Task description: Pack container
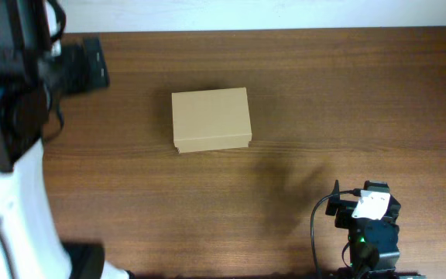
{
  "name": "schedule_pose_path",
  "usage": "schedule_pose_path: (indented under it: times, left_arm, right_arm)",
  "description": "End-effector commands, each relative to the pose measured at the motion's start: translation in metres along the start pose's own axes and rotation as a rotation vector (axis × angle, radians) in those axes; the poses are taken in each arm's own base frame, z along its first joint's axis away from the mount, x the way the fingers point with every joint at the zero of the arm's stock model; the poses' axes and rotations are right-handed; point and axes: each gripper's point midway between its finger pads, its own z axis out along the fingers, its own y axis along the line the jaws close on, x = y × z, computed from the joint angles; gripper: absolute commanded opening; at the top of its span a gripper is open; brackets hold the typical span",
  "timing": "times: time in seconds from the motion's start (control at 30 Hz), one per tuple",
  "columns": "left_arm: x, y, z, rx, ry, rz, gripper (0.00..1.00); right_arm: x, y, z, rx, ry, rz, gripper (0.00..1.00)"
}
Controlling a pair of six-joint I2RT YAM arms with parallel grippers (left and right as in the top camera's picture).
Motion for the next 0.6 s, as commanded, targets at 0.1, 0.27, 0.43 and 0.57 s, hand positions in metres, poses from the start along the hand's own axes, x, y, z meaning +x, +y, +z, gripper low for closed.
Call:
schedule_pose_path:
  times: [0.1,0.27,0.43,0.57]
  left_arm:
    - [0.020,0.034,-0.044,-0.067,-0.271,-0.082,1.00]
    - [0.037,0.050,-0.056,-0.076,-0.547,-0.187,1.00]
    - [0.085,0.057,-0.044,-0.059,-0.682,-0.238,1.00]
    - [0.120,0.057,-0.024,-0.047,-0.741,-0.260,1.00]
  right_arm:
    - [0.001,-0.003,0.001,0.018,-0.004,0.006,0.99]
    - [0.001,-0.003,0.001,0.018,-0.004,0.006,0.99]
    - [0.001,-0.003,0.001,0.018,-0.004,0.006,0.99]
    - [0.001,-0.003,0.001,0.018,-0.004,0.006,0.99]
